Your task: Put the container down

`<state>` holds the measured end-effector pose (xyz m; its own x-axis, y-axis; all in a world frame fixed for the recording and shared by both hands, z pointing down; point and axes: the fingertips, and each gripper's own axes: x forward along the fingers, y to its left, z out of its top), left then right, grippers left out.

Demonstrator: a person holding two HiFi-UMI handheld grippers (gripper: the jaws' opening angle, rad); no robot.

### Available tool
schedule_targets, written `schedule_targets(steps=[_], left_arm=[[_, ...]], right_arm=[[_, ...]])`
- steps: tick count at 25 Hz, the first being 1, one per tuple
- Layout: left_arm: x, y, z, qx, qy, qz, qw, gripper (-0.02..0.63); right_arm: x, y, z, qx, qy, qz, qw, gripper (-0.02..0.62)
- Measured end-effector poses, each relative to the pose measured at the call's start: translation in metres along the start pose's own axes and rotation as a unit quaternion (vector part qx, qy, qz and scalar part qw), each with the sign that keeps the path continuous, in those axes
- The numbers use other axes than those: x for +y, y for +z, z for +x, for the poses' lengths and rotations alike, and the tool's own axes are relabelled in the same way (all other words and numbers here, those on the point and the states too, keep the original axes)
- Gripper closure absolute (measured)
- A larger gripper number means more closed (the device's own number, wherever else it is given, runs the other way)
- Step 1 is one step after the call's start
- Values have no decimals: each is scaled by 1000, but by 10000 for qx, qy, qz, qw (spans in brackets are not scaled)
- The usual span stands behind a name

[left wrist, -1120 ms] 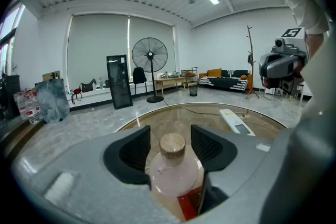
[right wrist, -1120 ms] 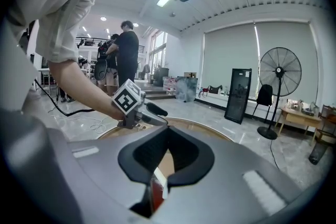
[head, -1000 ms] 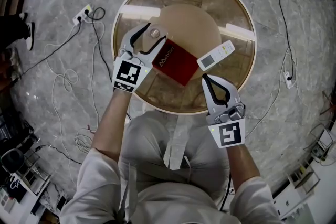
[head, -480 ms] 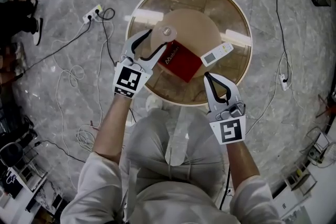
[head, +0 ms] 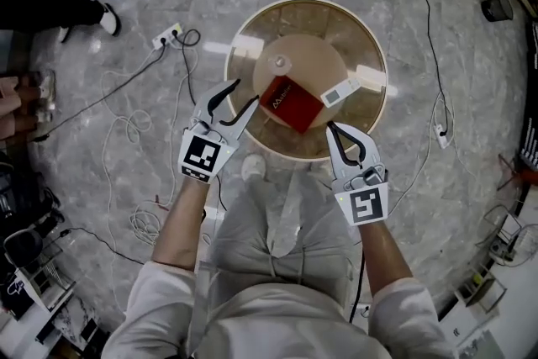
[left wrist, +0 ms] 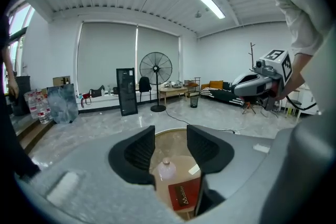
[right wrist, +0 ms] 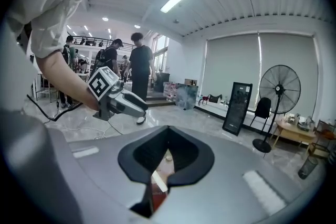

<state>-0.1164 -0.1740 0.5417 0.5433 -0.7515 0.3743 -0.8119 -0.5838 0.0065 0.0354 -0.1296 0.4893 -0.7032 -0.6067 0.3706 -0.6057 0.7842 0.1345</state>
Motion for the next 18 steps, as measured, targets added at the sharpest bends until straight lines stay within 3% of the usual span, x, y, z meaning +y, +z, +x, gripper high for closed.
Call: schedule_targets(steps=[8, 10, 15, 18], left_arm=[[-14, 92, -83, -239, -72, -40, 9997, 457], [-16, 109, -97, -273, -108, 57, 9996, 496], [-22, 129, -128, -287, -154, 190, 9993, 600], [-28, 132, -137, -238, -238, 240, 9991, 601]], right_arm=[[5, 83, -40, 79, -190, -116, 9997, 591], [7, 98, -49, 60, -259, -116, 9996, 589], [18, 116, -73, 67, -445, -123, 9989, 589], [23, 117, -84, 126, -557, -23, 9984, 589]])
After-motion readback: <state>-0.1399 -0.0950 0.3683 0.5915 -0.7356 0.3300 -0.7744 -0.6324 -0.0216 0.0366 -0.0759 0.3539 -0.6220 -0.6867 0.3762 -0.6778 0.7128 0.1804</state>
